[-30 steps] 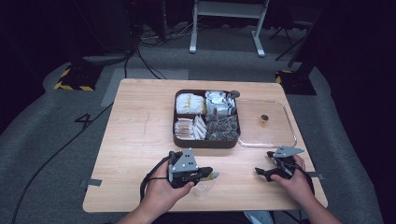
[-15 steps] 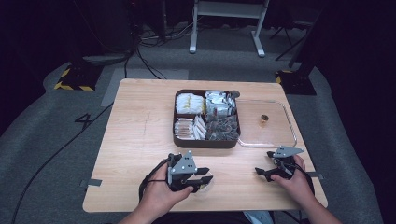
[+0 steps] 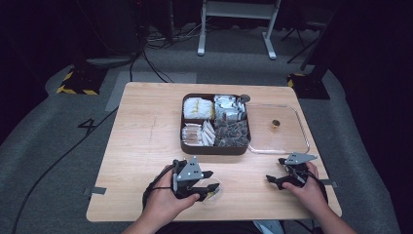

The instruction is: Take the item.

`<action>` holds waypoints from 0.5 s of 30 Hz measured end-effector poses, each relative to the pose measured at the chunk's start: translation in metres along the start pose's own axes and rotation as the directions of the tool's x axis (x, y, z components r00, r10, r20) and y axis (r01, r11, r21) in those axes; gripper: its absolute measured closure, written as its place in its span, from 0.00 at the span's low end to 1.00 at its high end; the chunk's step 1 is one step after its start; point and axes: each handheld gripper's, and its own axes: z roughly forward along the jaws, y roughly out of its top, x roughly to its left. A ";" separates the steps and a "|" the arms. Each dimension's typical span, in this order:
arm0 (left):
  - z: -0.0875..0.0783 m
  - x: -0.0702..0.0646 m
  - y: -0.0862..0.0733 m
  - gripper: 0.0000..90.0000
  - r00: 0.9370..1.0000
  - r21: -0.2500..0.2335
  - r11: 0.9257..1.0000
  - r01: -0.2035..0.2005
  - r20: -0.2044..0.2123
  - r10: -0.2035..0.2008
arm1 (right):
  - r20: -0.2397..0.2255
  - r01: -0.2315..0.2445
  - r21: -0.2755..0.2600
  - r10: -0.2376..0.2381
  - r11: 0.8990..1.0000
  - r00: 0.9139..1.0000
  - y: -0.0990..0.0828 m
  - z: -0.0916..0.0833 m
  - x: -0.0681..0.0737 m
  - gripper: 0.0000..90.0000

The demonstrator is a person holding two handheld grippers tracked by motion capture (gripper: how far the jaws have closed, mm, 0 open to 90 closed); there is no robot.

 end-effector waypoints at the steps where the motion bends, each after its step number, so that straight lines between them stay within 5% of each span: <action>1: -0.002 0.001 -0.001 0.64 1.000 -0.003 1.000 0.007 -0.007 -0.007 | 0.000 0.000 0.000 0.000 1.000 1.000 0.000 0.000 0.000 0.09; 8: -0.019 0.017 -0.010 0.56 0.995 -0.009 0.999 0.038 -0.095 -0.039 | 0.000 0.000 0.000 0.000 1.000 1.000 0.000 0.000 0.000 0.09; 15: -0.036 0.035 -0.020 0.47 0.983 -0.006 0.997 0.076 -0.168 -0.076 | 0.000 0.000 0.000 0.000 1.000 1.000 0.000 0.000 0.000 0.09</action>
